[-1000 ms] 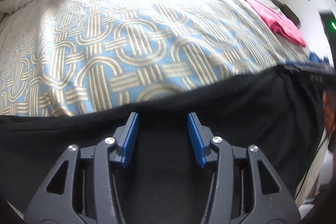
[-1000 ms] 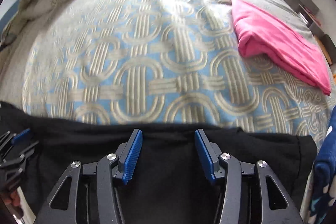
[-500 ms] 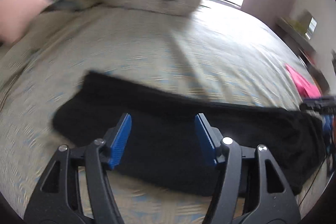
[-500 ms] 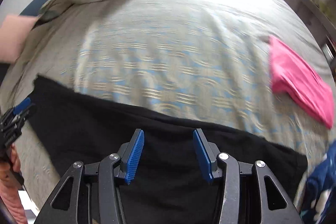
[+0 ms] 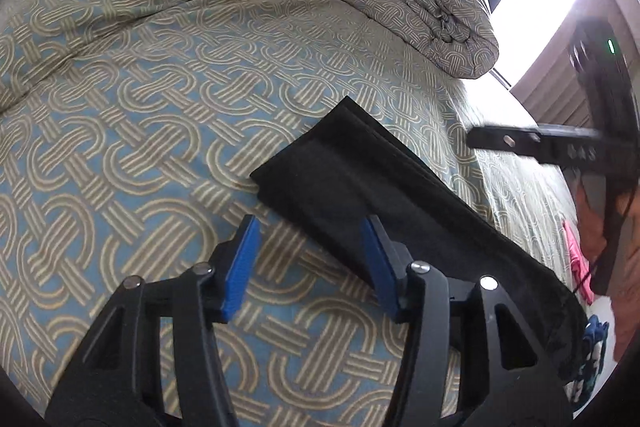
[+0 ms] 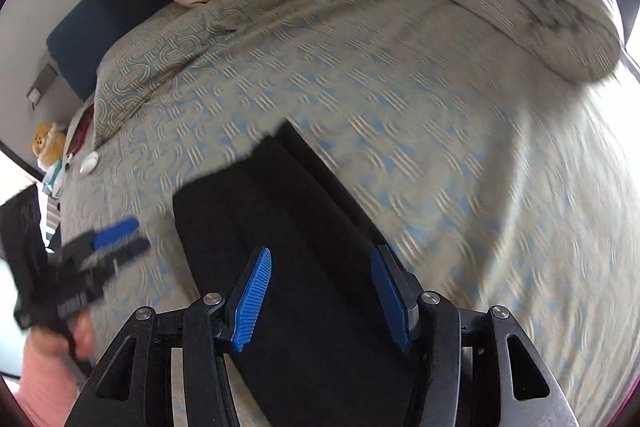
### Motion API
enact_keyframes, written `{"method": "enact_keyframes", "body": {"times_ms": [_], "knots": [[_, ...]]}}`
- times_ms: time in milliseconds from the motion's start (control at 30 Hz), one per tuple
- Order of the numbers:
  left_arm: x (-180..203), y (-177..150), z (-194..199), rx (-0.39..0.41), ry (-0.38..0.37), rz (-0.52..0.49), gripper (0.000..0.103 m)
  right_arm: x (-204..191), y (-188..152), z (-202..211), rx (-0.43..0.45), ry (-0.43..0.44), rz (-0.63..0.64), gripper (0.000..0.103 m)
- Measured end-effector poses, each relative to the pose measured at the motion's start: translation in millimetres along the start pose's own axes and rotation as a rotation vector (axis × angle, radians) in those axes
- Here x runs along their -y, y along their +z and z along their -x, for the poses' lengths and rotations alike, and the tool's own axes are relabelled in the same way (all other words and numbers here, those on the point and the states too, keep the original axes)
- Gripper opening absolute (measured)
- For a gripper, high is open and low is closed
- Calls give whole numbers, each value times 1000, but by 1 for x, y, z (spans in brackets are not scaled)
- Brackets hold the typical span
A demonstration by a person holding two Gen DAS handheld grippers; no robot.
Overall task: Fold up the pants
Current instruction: 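Close the left gripper on the folded trousers' end while the right gripper grips beside it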
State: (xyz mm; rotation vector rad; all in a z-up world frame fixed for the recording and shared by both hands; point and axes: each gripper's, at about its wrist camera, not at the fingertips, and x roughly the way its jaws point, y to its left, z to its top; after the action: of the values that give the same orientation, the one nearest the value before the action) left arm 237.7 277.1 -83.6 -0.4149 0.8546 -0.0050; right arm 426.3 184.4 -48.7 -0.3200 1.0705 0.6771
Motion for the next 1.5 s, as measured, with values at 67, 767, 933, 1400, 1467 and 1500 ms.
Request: {"method": "enact_keyframes", "body": {"times_ms": [67, 767, 933, 1400, 1467, 1500], "knots": [[1, 2, -4, 2, -7, -14, 54, -24, 15, -15, 14, -14, 73, 53], [-20, -11, -24, -56, -123, 90, 55, -36, 37, -95, -76, 15, 225, 52], [-28, -11, -31, -52, -151, 142, 55, -35, 38, -107, -93, 37, 225, 52], [-21, 4, -20, 29, -170, 146, 4, -21, 45, -107, -90, 77, 175, 2], [-13, 11, -13, 60, -184, 119, 4, -15, 47, -92, -53, 81, 162, 2], [-9, 16, -11, 75, -182, 102, 4, -14, 49, -87, -42, 80, 155, 2]]}}
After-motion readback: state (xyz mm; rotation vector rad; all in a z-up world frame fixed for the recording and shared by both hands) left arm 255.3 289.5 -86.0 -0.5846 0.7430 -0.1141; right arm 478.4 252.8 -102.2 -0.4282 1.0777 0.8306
